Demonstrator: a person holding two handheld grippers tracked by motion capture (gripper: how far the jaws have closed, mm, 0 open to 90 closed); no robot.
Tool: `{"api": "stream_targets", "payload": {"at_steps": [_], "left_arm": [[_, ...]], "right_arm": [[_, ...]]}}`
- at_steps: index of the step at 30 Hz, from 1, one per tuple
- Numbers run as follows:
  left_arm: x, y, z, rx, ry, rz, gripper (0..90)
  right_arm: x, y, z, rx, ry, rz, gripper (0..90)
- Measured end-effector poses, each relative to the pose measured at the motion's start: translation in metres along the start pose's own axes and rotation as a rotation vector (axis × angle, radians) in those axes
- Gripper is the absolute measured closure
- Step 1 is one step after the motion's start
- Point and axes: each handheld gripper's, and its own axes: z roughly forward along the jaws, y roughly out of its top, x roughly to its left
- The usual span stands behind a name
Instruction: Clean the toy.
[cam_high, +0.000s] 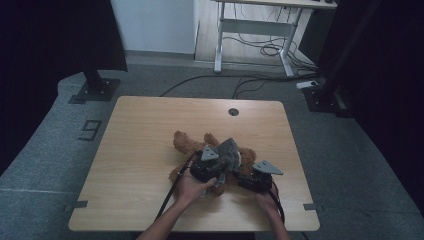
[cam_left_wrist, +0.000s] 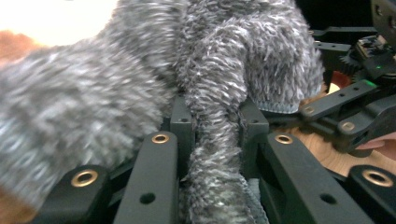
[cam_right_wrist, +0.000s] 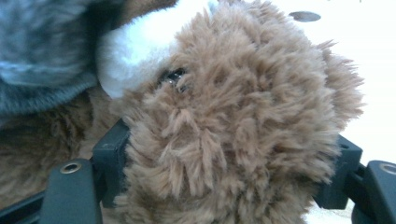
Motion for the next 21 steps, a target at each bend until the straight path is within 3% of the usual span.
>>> {"api": "stream_targets", "payload": {"at_steps": [5,7,10,16,21], "left_arm": [[0.014,-0.003,-0.026,-0.047,0.063,-0.023,73.4],[0.024,-0.005,-0.035,-0.058,0.078,-0.044,73.4],[0.039,-0.009,-0.049,-0.075,0.132,-0.066,73.4],[0.075,-0.029,-0.056,-0.028,0.179,-0.168,72.9],[0.093,-0.048,-0.049,0.023,0.153,-0.243,72.7]], "right_arm": [[0.001,0.001,0.0,0.001,-0.001,0.006,24.9],[0.001,0.0,0.001,-0.001,-0.001,0.008,24.9],[0.0,0.0,0.001,-0.002,-0.001,0.01,24.9],[0.001,0.0,0.001,0.0,-0.002,0.01,25.0],[0.001,0.0,0.001,-0.001,-0.004,0.01,25.2]]}}
